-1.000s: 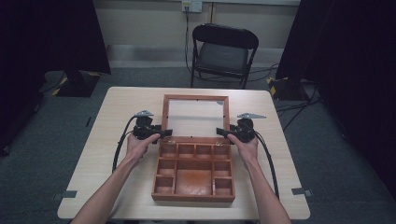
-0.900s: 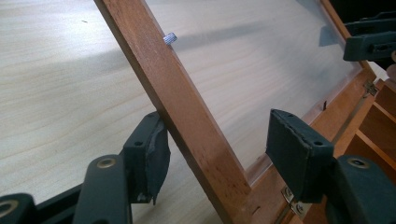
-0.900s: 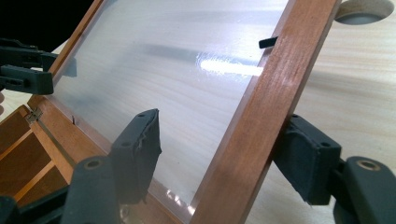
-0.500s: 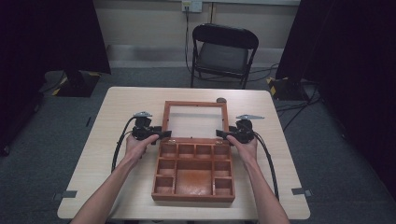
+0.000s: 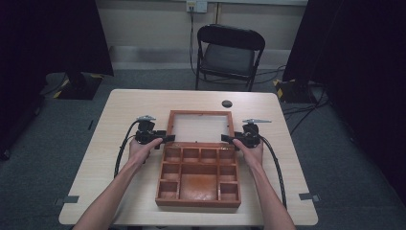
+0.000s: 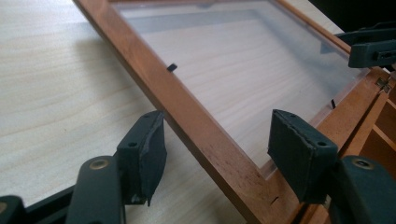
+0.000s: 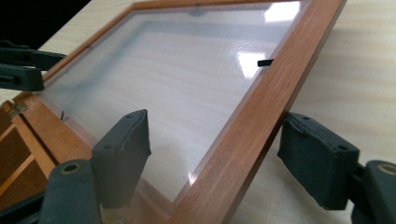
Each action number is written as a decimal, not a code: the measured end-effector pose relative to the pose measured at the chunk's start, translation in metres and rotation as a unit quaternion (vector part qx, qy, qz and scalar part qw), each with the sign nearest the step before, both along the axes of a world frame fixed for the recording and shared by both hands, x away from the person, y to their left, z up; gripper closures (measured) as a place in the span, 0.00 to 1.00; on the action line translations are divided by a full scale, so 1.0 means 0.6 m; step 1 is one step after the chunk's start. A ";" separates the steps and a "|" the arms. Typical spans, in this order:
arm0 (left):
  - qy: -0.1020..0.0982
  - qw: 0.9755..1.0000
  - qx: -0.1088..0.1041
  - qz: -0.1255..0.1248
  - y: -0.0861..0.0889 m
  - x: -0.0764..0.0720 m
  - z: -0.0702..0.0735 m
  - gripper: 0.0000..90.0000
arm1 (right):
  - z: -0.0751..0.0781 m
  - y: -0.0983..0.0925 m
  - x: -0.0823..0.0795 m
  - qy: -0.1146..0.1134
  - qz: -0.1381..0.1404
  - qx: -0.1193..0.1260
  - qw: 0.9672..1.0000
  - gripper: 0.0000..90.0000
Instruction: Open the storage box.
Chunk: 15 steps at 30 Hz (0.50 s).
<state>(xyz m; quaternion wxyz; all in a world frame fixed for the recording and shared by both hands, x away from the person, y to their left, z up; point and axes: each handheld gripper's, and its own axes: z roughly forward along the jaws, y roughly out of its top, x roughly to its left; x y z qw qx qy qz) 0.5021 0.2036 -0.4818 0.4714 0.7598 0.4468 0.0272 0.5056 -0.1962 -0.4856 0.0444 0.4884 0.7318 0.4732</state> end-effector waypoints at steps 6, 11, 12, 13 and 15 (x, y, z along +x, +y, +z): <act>-0.003 1.000 0.001 0.000 -0.004 -0.002 -0.001 0.38 | -0.007 -0.008 -0.002 0.001 -0.013 0.000 1.000 0.24; -0.011 1.000 0.006 0.002 -0.002 -0.008 0.008 0.34 | -0.002 -0.021 -0.010 -0.008 -0.024 -0.004 1.000 0.24; -0.013 1.000 0.008 0.003 0.000 -0.011 0.010 0.33 | 0.000 -0.025 -0.013 -0.009 -0.026 -0.004 1.000 0.24; -0.016 1.000 0.012 0.005 0.004 -0.014 0.013 0.32 | 0.003 -0.027 -0.016 -0.009 -0.025 -0.005 1.000 0.24; -0.019 1.000 0.019 0.008 0.012 -0.019 0.015 0.30 | 0.010 -0.034 -0.023 -0.009 -0.021 -0.012 1.000 0.23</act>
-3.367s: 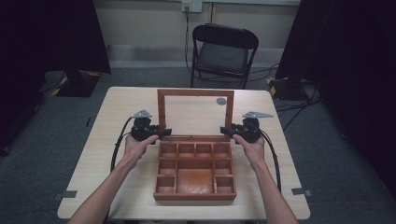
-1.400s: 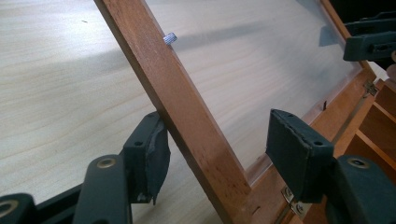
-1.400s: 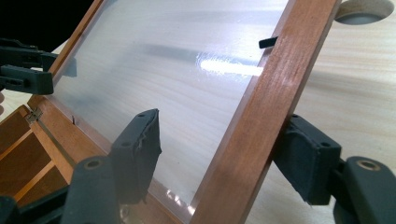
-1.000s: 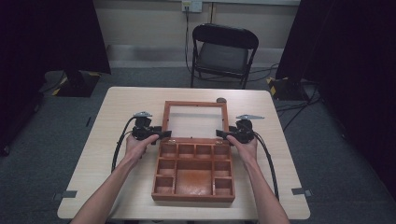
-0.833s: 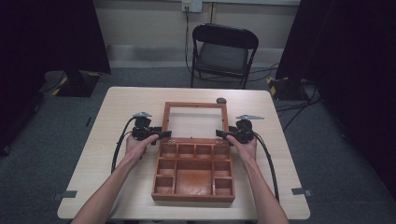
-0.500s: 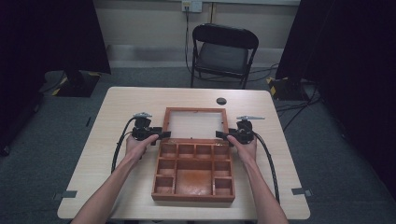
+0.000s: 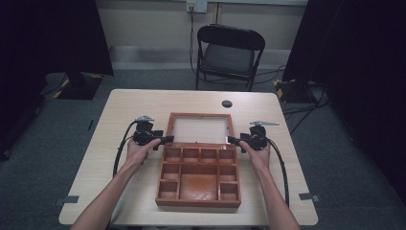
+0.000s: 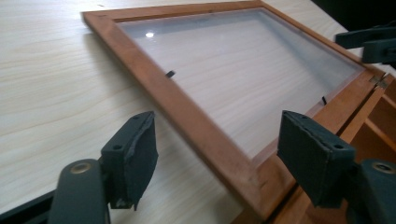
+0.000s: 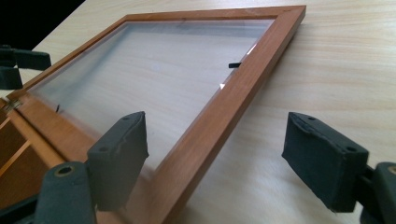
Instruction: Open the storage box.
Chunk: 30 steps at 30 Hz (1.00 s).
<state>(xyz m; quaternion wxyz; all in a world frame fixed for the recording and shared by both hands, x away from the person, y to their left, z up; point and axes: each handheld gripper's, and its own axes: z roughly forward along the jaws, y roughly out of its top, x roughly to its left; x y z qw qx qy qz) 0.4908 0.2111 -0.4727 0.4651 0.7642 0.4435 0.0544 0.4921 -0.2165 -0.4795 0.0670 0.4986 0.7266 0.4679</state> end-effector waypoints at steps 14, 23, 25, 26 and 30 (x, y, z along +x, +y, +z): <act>-0.013 0.999 0.034 0.001 0.064 -0.059 0.020 0.21 | 0.042 -0.054 -0.080 -0.028 0.008 -0.021 0.999 0.18; 0.006 0.997 0.070 0.009 0.112 -0.109 0.004 0.18 | 0.033 -0.087 -0.145 -0.016 -0.004 -0.073 0.997 0.18; 0.004 0.996 0.093 0.008 0.113 -0.121 -0.001 0.19 | 0.026 -0.093 -0.157 -0.007 -0.008 -0.094 0.995 0.18; -0.004 0.995 0.100 0.007 0.115 -0.128 -0.003 0.20 | 0.022 -0.097 -0.162 -0.006 -0.010 -0.105 0.994 0.18; 0.002 0.990 0.138 0.014 0.120 -0.145 -0.018 0.20 | -0.002 -0.110 -0.180 0.004 -0.030 -0.120 0.992 0.18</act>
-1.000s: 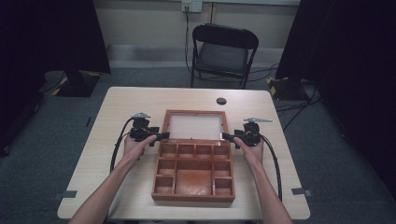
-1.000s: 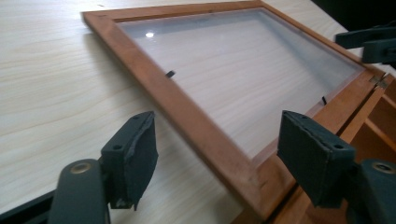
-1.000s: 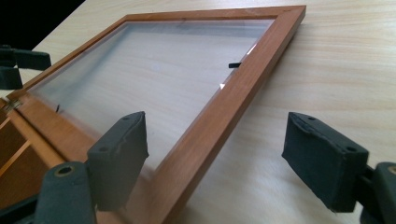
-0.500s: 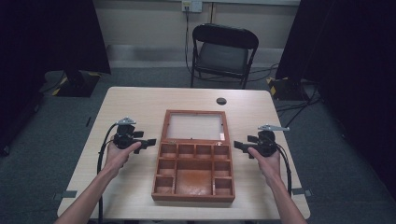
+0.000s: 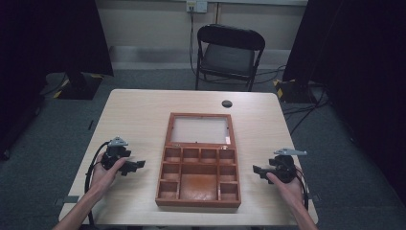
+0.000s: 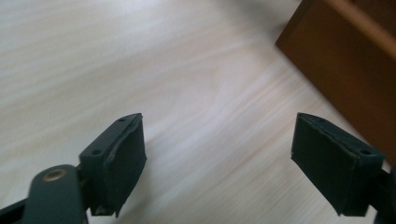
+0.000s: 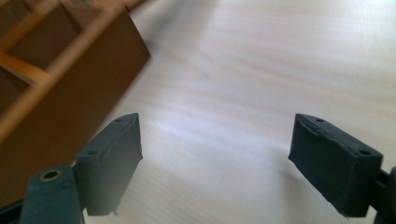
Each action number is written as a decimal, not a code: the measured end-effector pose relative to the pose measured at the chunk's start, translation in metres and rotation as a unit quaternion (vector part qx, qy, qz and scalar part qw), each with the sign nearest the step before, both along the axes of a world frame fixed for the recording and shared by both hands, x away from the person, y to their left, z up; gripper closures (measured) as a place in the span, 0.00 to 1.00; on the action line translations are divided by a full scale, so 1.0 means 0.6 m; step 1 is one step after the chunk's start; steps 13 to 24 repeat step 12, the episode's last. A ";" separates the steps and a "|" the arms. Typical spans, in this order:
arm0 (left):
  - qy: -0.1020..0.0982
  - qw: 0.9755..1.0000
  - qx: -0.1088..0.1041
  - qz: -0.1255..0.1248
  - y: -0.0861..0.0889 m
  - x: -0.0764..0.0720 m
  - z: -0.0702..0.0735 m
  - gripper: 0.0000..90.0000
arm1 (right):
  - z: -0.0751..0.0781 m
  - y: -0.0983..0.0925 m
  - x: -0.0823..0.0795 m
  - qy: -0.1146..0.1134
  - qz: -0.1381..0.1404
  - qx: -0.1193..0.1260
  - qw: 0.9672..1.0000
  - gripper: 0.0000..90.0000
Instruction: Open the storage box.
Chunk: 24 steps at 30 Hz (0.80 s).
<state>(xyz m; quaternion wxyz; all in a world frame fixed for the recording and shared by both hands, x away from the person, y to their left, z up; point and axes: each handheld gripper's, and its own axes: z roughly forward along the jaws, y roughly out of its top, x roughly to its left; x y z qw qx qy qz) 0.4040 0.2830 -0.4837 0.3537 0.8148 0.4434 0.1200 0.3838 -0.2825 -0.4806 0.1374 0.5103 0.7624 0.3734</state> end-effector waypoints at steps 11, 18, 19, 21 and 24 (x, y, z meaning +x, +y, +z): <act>-0.058 0.997 0.036 0.030 -0.002 -0.006 -0.031 0.09 | -0.028 0.014 -0.006 -0.035 -0.040 -0.084 0.995 0.14; -0.056 0.997 0.042 0.030 -0.002 -0.005 -0.030 0.08 | -0.032 0.012 -0.008 -0.045 -0.039 -0.080 0.995 0.14; -0.056 0.997 0.042 0.030 -0.002 -0.005 -0.030 0.08 | -0.032 0.012 -0.008 -0.045 -0.039 -0.080 0.995 0.14; -0.056 0.997 0.042 0.030 -0.002 -0.005 -0.030 0.08 | -0.032 0.012 -0.008 -0.045 -0.039 -0.080 0.995 0.14; -0.056 0.997 0.042 0.030 -0.002 -0.005 -0.030 0.08 | -0.032 0.012 -0.008 -0.045 -0.039 -0.080 0.995 0.14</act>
